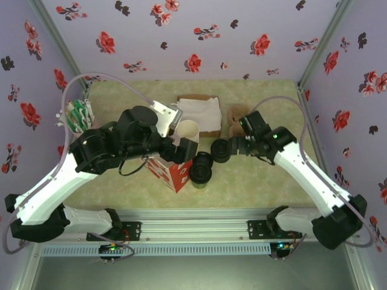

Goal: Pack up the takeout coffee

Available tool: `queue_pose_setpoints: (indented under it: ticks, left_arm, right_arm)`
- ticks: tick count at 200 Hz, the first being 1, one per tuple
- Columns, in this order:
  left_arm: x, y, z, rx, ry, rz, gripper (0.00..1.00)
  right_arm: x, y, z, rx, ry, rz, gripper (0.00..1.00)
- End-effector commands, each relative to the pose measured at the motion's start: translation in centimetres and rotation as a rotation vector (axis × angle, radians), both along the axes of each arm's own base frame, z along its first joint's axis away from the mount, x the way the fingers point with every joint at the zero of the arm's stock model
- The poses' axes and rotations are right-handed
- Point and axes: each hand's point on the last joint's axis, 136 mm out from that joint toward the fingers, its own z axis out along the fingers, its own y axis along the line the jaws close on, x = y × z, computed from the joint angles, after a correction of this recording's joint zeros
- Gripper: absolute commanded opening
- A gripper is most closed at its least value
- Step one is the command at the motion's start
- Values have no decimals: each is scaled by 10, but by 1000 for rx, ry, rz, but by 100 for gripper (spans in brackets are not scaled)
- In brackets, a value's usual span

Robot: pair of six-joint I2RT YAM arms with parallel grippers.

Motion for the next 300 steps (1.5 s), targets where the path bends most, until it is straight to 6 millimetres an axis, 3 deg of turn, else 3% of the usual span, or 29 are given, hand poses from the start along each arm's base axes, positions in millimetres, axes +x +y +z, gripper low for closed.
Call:
queue_pose_setpoints:
  ticks: [1, 63, 111, 140, 176, 229, 300]
  left_arm:
    - [13, -37, -8, -25, -10, 1, 99]
    - [42, -105, -34, 76, -33, -12, 99]
    - [87, -150, -52, 175, -98, 2, 99]
    - [125, -158, -68, 172, -49, 31, 99]
    - [153, -159, -82, 122, 53, 34, 97]
    - [157, -154, -83, 116, 63, 44, 97]
    - [156, -155, -81, 112, 62, 39, 96]
  right_arm:
    - [22, -6, 4, -13, 16, 1, 91]
    - [92, -18, -14, 77, 60, -65, 71]
    - [133, -16, -35, 68, 122, -67, 60]
    - [152, -18, -51, 13, 155, -68, 56]
    - [161, -18, -69, -9, 195, -62, 52]
    - [165, -15, -87, -17, 246, -42, 51]
    - [171, -17, -96, -48, 266, -42, 54]
